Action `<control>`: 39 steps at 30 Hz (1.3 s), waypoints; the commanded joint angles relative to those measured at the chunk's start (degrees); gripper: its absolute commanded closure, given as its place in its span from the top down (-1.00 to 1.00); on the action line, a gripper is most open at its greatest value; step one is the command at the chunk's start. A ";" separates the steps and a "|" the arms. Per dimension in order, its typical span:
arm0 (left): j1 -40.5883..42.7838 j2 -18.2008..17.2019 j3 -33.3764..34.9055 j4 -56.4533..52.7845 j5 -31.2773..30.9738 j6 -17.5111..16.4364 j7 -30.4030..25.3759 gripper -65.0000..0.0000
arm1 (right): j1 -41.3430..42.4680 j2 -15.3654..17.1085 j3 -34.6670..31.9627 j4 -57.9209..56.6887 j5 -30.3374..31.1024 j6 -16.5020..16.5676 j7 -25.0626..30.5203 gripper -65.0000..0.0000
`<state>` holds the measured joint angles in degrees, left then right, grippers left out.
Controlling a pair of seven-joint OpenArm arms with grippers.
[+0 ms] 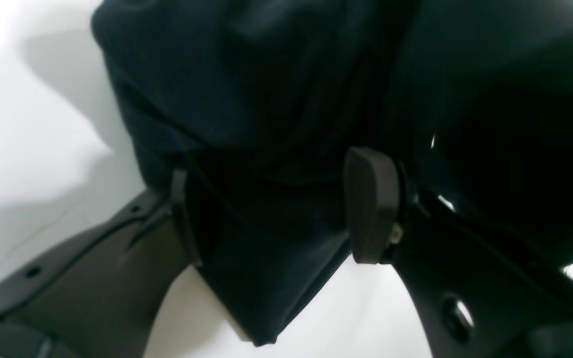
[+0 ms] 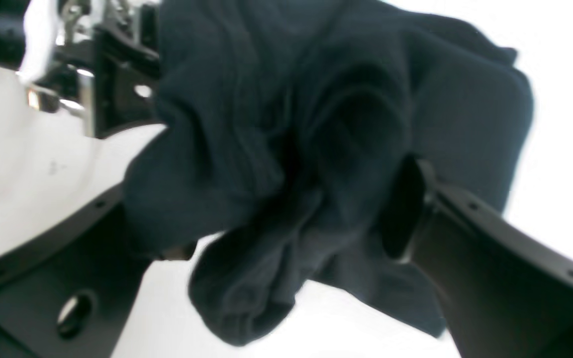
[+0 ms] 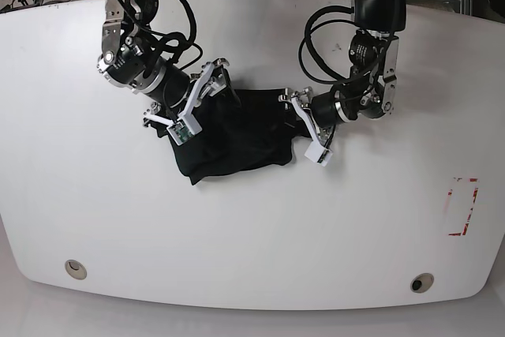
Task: Fold the T-shirt properly
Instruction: 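Fold the strip in half, bringing both grippers together over the middle, then release the left gripper and move it to the bundle's other side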
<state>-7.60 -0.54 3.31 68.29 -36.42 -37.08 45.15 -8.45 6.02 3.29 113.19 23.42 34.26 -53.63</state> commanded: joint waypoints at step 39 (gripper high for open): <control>11.77 -14.98 -15.05 37.16 -0.81 -2.92 14.85 0.11 | 20.36 -10.11 -10.89 -19.96 1.15 -4.68 1.80 0.50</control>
<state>4.32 -14.09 -10.17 104.51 -36.07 -39.90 61.28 9.80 -3.55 -7.40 93.38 23.42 29.36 -52.97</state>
